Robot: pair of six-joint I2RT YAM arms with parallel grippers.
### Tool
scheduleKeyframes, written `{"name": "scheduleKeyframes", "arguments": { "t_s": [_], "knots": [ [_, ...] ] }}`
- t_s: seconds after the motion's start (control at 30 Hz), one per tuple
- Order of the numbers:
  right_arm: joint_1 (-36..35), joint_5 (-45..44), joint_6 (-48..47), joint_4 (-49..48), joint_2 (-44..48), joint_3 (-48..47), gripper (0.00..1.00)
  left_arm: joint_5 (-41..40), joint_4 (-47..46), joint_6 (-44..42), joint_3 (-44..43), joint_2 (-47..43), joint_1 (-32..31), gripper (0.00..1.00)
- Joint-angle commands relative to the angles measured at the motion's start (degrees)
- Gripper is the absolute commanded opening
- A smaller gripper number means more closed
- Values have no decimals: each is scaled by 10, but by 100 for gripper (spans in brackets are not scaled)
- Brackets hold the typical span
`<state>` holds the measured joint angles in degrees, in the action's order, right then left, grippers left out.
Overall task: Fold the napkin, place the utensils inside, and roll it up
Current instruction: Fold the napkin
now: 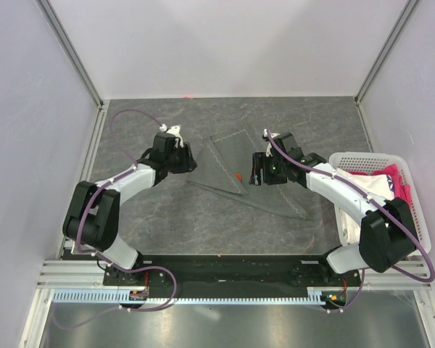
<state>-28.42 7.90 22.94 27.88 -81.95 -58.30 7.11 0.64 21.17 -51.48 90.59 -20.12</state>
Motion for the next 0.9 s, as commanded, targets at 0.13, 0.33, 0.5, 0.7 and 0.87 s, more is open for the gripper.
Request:
{"name": "scheduleKeyframes", "arguments": {
  "t_s": [0.13,0.33,0.5,0.7,0.87],
  "knots": [
    [0,4,4,-2,-1,-5,72,-34,59,27,5,25,17,43],
    [0,2,1,-2,2,0,72,-23,57,29,10,36,18,43],
    [0,4,1,-2,2,-1,72,-21,48,29,7,46,18,42],
    [0,4,1,-3,1,1,72,-5,31,31,7,59,18,40],
    [1,3,0,-2,2,2,72,9,20,33,9,63,20,32]
  ]
}}
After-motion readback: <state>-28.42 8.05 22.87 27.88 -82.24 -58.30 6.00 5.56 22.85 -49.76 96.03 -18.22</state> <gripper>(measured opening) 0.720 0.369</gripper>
